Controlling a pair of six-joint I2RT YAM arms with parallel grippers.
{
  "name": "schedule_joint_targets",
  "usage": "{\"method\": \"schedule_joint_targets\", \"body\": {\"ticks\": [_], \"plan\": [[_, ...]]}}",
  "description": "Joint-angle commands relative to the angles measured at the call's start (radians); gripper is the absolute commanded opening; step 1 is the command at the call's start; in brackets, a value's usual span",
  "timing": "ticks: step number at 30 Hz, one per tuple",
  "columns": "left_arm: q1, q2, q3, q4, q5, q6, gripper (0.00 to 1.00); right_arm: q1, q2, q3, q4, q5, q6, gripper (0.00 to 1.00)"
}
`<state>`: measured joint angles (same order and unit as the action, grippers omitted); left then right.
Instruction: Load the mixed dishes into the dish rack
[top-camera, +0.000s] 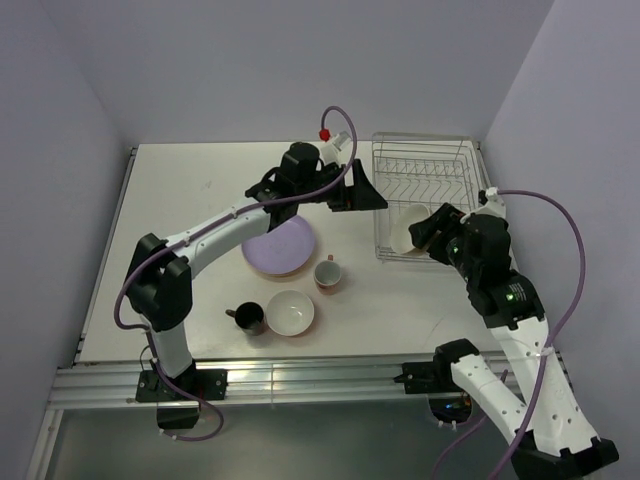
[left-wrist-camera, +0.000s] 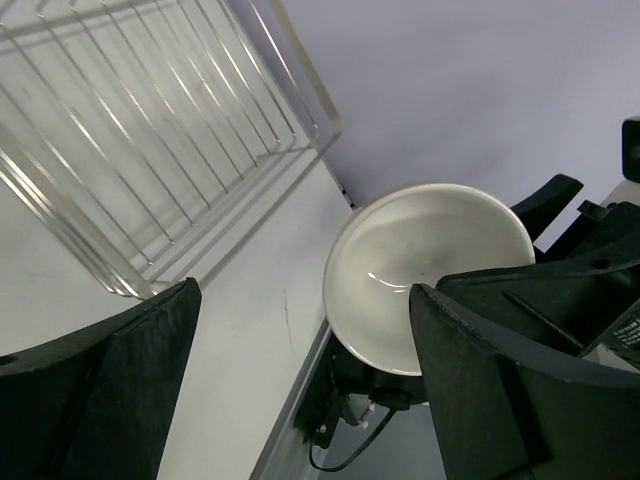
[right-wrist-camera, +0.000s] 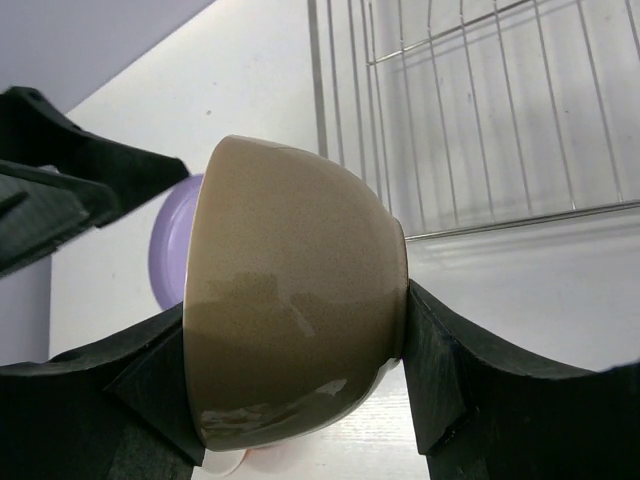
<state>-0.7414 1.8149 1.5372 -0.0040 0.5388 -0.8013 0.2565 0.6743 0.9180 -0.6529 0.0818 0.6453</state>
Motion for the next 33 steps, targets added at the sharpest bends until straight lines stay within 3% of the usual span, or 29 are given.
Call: {"method": "schedule_joint_targets", "body": {"ticks": [1,9,15,33], "plan": [[0.036,-0.003,0.007,0.021,0.015,0.011,0.91,-0.019,0.021,0.042,0.053,0.010,-0.027,0.00],[0.057,0.026,0.061,-0.114,-0.079,0.034,0.91,-0.026,0.152,0.128,-0.007,0.182,-0.081,0.00],[0.060,0.012,0.063,-0.151,-0.117,0.050,0.91,-0.046,0.264,0.196,-0.022,0.228,-0.114,0.00],[0.080,-0.060,-0.046,-0.096,-0.079,0.063,0.90,-0.057,0.660,0.481,-0.148,0.522,-0.237,0.00]]}}
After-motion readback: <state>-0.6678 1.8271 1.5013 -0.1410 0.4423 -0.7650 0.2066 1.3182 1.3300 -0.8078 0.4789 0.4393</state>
